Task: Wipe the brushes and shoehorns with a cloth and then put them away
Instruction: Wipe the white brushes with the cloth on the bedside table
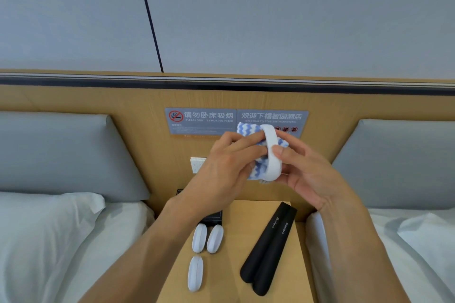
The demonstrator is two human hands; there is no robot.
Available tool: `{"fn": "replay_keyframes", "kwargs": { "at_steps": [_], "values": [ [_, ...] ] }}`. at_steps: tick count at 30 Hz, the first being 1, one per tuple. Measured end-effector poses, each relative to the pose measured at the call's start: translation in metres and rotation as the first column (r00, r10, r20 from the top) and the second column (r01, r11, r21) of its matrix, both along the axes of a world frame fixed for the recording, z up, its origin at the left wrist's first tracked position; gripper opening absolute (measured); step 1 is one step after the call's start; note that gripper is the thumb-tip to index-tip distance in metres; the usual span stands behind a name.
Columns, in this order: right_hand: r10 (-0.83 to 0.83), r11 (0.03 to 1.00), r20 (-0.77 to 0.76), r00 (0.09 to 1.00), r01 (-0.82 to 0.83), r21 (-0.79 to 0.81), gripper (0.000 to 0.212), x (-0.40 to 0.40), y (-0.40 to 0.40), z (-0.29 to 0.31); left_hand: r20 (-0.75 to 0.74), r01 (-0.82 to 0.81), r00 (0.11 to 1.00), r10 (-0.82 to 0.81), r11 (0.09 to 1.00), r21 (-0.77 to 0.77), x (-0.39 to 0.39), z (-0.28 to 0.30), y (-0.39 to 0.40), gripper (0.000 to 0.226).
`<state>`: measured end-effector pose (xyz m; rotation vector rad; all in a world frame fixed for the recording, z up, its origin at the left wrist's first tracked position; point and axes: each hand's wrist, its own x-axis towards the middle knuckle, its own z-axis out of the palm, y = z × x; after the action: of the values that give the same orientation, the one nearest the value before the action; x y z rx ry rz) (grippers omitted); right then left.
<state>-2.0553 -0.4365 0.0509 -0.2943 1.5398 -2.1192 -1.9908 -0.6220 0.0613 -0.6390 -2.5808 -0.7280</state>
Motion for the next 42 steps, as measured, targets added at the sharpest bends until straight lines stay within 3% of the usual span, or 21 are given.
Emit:
{"fn": "replay_keyframes", "kwargs": {
  "at_steps": [6, 14, 19, 21, 25, 29, 35, 42],
  "values": [
    [-0.051, 0.995, -0.117, 0.992, 0.060, 0.075, 0.056, 0.002, 0.002, 0.003, 0.040, 0.010, 0.999, -0.008, 1.000, -0.029, -0.001, 0.001, 0.002, 0.051],
    [-0.008, 0.997, -0.093, 0.996, 0.016, 0.081, 0.059, 0.010, 0.004, 0.000, 0.184, 0.177, 0.960, -0.212, 0.966, 0.186, -0.001, 0.005, -0.012, 0.046],
    [0.026, 0.996, -0.092, 0.995, -0.018, 0.085, 0.058, 0.011, 0.006, 0.003, 0.077, 0.109, 0.991, -0.107, 0.994, -0.026, 0.000, 0.005, -0.002, 0.049],
    [0.007, 0.996, -0.100, 0.995, 0.002, 0.089, 0.058, 0.010, 0.008, 0.005, 0.071, 0.103, 0.992, -0.101, 0.994, -0.028, 0.004, 0.001, 0.005, 0.047],
    [-0.024, 0.997, -0.074, 0.997, 0.029, 0.067, 0.057, 0.009, 0.014, 0.002, 0.173, 0.130, 0.974, -0.144, 0.988, 0.089, 0.006, -0.007, 0.008, 0.050],
    [-0.071, 0.996, -0.023, 0.997, 0.072, 0.051, 0.054, 0.010, 0.015, -0.003, 0.286, 0.070, 0.945, -0.160, 0.951, 0.300, 0.008, -0.011, 0.008, 0.040],
    [-0.118, 0.992, -0.002, 0.993, 0.118, 0.043, 0.060, 0.016, 0.008, -0.009, 0.258, -0.079, 0.965, -0.055, 0.873, 0.482, 0.011, -0.015, 0.016, 0.026],
    [-0.117, 0.993, -0.064, 0.991, 0.118, 0.012, 0.061, 0.024, -0.001, -0.008, 0.249, -0.134, 0.968, -0.010, 0.822, 0.553, 0.013, -0.015, 0.014, 0.011]
  ]
}}
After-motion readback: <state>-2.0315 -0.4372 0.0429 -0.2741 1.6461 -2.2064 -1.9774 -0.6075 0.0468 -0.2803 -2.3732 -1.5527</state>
